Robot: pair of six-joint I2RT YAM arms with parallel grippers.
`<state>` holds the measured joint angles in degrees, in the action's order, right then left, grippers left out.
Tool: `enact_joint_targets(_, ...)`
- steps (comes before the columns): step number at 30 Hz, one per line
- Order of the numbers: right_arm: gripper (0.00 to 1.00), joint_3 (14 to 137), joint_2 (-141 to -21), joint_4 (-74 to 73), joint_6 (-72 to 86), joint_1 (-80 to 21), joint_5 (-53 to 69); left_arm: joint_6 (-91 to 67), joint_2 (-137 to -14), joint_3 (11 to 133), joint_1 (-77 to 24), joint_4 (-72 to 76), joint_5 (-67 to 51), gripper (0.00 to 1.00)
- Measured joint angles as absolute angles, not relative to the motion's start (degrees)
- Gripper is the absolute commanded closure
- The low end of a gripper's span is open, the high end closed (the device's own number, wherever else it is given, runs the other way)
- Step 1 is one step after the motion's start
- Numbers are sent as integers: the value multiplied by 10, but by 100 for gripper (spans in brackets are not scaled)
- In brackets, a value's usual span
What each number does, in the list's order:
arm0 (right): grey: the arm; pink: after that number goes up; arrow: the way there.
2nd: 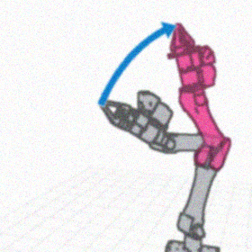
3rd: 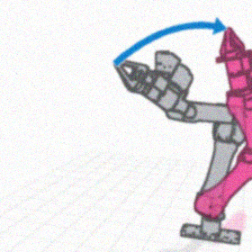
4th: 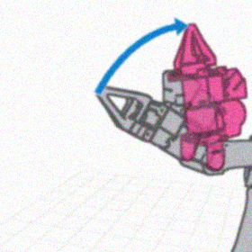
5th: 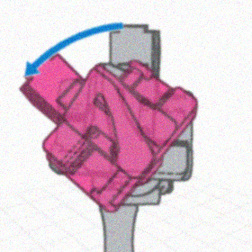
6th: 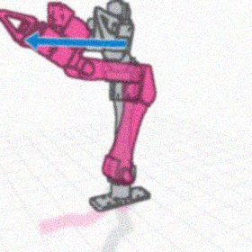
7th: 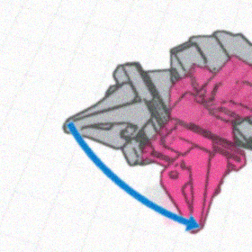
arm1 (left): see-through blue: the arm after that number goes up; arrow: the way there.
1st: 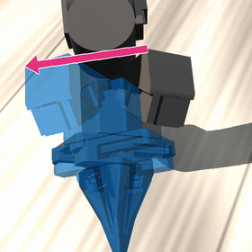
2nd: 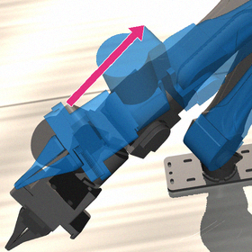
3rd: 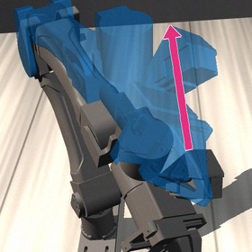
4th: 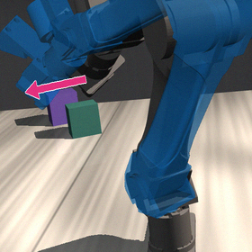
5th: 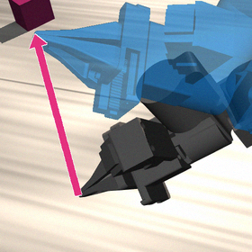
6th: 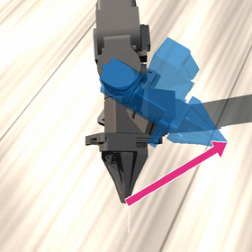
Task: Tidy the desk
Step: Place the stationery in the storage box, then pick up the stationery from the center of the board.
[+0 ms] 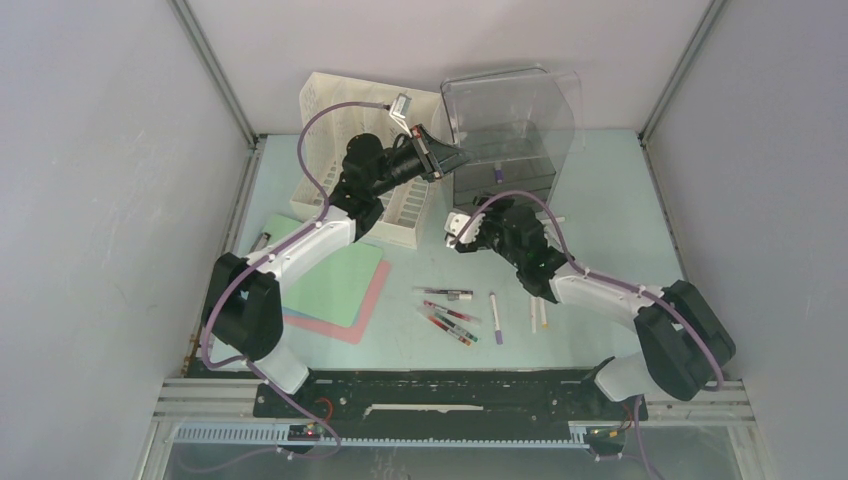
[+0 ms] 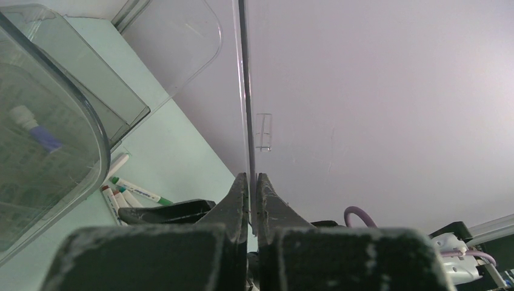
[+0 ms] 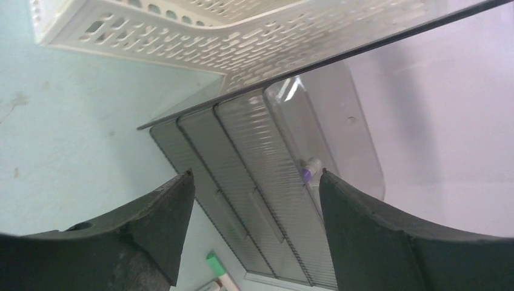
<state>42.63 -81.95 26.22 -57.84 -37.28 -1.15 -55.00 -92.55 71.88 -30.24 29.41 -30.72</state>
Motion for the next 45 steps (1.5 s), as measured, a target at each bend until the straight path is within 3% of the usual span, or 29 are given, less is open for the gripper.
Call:
enact_joint_targets(9, 24, 501, -807, 36, -597, -366, 57, -550, -926, 719, -302, 294, -307, 100)
enact_joint_targets(21, 21, 574, -781, -263, -688, -328, 268, -550, -926, 719, -302, 294, -308, 100)
enact_joint_targets(30, 26, 598, -834, -349, -707, -329, 366, -550, -926, 719, -302, 294, -308, 100)
enact_joint_targets(45, 36, 624, -954, -348, -648, -409, 296, -550, -926, 719, -302, 294, -309, 100)
